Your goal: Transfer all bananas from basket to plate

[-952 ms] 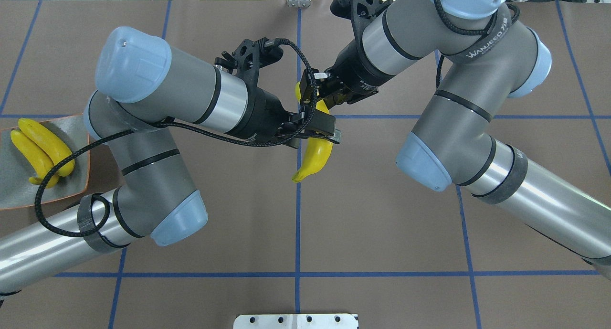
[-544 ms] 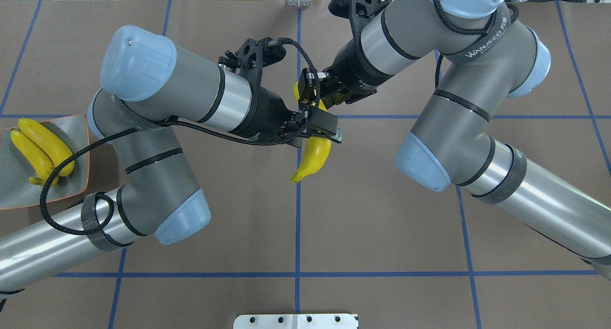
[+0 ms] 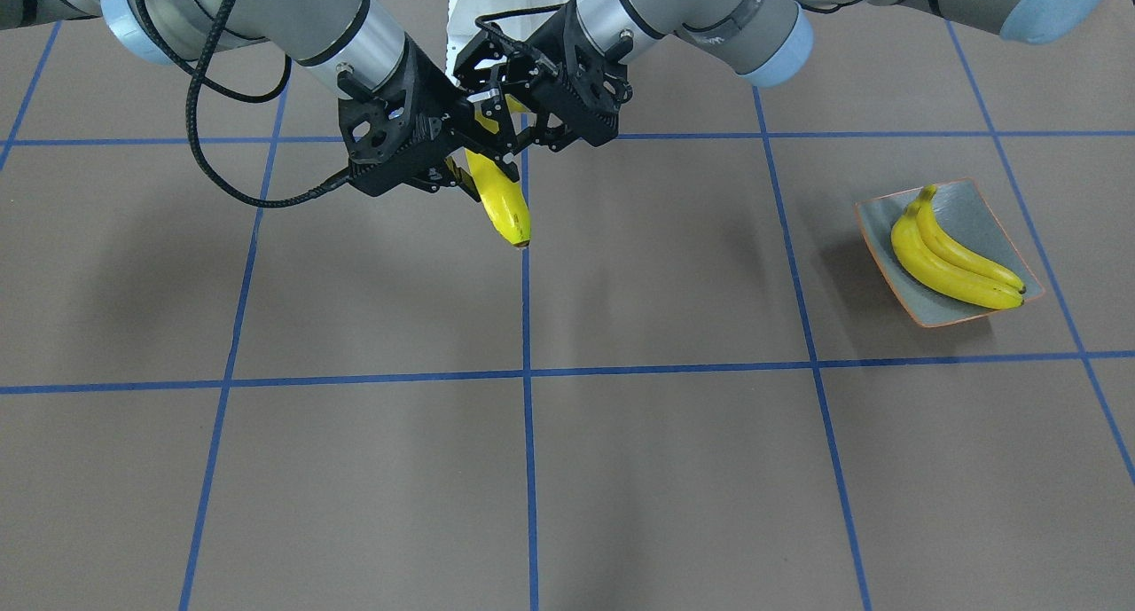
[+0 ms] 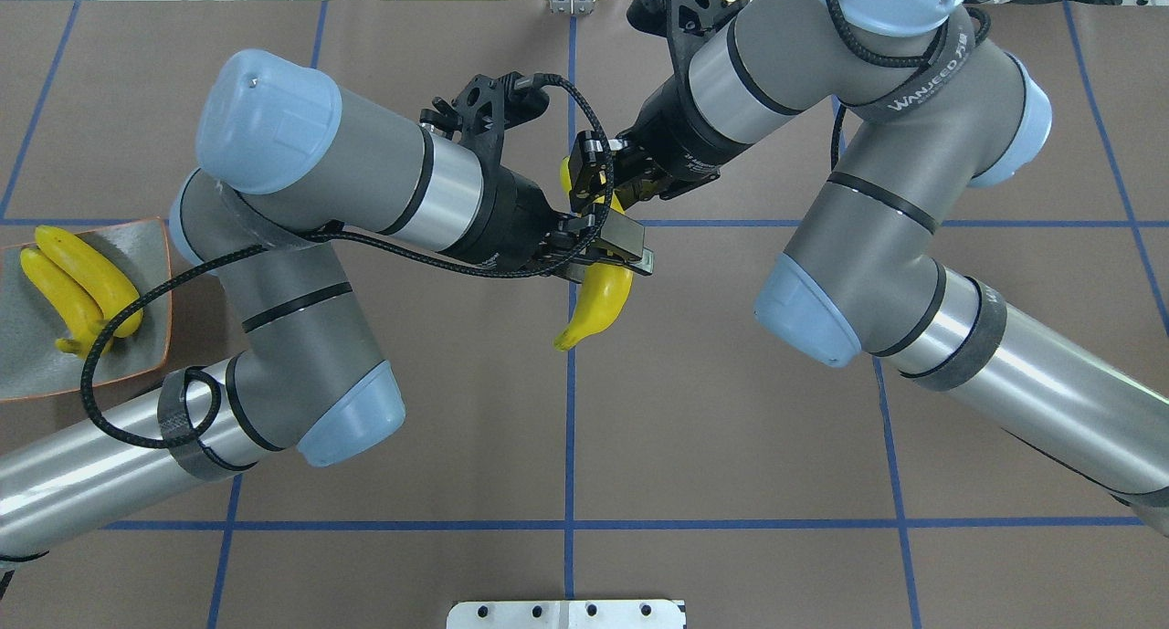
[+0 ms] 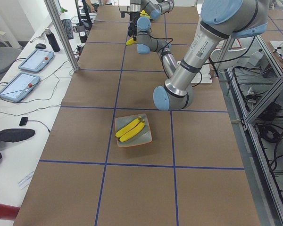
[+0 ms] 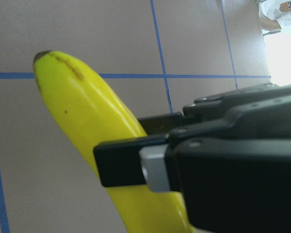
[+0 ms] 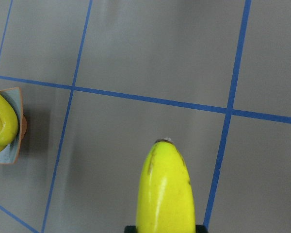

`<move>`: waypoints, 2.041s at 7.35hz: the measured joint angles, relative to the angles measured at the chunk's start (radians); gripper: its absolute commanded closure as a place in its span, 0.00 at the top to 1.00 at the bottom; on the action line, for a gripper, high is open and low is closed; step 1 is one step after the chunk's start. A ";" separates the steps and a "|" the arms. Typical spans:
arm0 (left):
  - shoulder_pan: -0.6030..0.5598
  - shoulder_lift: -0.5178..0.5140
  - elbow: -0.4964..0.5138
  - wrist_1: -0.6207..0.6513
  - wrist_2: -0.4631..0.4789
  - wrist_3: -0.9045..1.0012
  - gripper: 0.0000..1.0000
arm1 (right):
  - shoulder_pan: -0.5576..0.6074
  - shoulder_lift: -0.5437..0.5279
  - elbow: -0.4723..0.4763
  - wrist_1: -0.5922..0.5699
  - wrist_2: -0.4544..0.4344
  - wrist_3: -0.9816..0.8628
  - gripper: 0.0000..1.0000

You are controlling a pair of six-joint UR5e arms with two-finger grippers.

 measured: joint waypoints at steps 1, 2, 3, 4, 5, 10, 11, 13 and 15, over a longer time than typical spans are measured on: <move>0.000 0.000 0.001 0.001 0.000 0.000 0.00 | 0.000 0.000 0.001 0.000 0.000 0.000 0.00; 0.000 0.000 0.000 0.003 0.000 -0.002 0.00 | 0.000 0.000 0.001 0.001 0.002 0.000 0.00; 0.000 0.000 -0.002 0.005 0.000 -0.004 0.00 | 0.000 0.000 0.002 0.001 0.003 -0.001 0.99; 0.000 0.000 -0.005 0.006 -0.001 -0.005 0.00 | 0.001 0.000 0.003 0.002 0.004 -0.001 1.00; 0.000 0.001 -0.007 0.008 -0.001 -0.007 0.00 | 0.001 0.000 0.003 0.003 0.004 -0.001 1.00; -0.012 0.065 -0.072 0.015 -0.007 -0.009 0.00 | 0.033 -0.078 0.067 0.006 0.052 -0.006 1.00; -0.020 0.124 -0.124 0.028 -0.005 -0.018 0.00 | 0.044 -0.114 0.080 0.006 0.053 -0.007 1.00; -0.064 0.244 -0.239 0.134 -0.003 -0.066 0.00 | 0.055 -0.176 0.090 0.005 0.049 -0.007 1.00; -0.126 0.334 -0.285 0.251 -0.001 -0.081 0.00 | 0.060 -0.215 0.090 0.005 0.042 -0.005 1.00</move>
